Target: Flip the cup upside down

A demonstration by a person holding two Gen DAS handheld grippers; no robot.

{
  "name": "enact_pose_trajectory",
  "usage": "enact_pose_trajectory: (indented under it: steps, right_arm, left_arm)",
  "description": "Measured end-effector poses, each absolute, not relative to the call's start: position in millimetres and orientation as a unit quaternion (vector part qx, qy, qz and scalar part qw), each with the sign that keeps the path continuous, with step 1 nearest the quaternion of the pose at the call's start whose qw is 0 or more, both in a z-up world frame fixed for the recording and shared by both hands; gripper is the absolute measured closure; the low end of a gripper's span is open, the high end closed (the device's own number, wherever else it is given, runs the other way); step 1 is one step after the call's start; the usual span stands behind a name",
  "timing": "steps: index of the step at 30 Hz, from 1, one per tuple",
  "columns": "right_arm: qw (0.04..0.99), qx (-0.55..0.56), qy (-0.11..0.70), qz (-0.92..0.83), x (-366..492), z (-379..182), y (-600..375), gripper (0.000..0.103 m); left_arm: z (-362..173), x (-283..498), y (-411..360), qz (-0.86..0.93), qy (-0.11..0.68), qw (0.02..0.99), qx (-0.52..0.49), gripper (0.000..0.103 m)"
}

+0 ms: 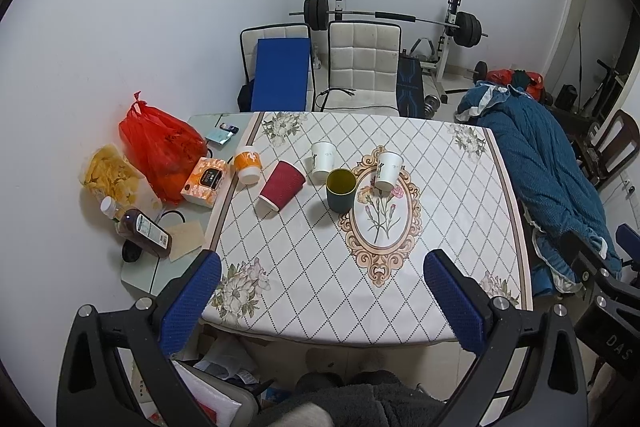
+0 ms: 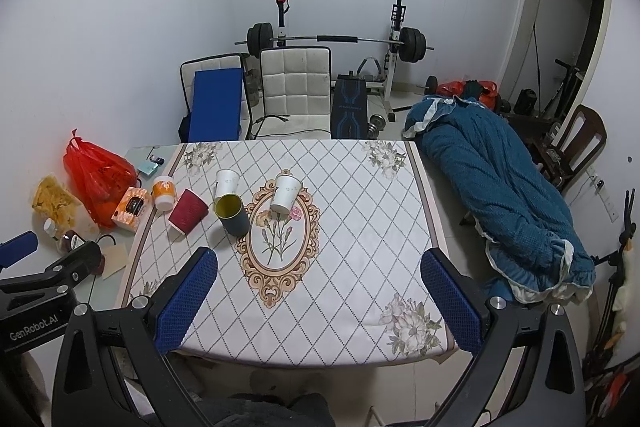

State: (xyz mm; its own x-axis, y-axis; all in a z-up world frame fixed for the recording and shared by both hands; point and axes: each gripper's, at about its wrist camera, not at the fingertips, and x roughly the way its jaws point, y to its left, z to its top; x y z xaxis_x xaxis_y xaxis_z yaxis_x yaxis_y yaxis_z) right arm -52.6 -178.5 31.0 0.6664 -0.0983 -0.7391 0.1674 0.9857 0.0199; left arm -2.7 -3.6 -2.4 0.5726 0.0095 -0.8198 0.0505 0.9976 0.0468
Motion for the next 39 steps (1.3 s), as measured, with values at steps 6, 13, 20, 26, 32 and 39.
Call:
enact_pose_trajectory:
  steps: [6, 13, 20, 26, 32, 39]
  right_arm:
    - [0.898, 0.051, 0.427, -0.091, -35, 3, -179, 0.0]
    - [0.857, 0.074, 0.494, -0.131, 4, -78, -189, 0.0]
    - [0.811, 0.095, 0.556, -0.153, 38, -165, -208, 0.0]
    - [0.779, 0.092, 0.602, -0.146, 75, -219, -225, 0.0]
    - [0.759, 0.089, 0.632, -0.132, 108, -253, -251, 0.0]
    - [0.735, 0.098, 0.661, -0.113, 160, -296, -288, 0.0]
  left_arm:
    - [-39, 28, 1, -0.014, 0.484, 0.874, 0.037, 0.0]
    - [-102, 75, 3, -0.031, 0.536, 0.842, 0.048, 0.0]
    - [-152, 113, -12, -0.042, 0.577, 0.813, 0.065, 0.0]
    - [-183, 151, -39, -0.035, 0.599, 0.796, 0.079, 0.0]
    - [-201, 198, -75, -0.026, 0.613, 0.784, 0.088, 0.0]
    - [-231, 266, -123, -0.015, 0.633, 0.765, 0.114, 0.0]
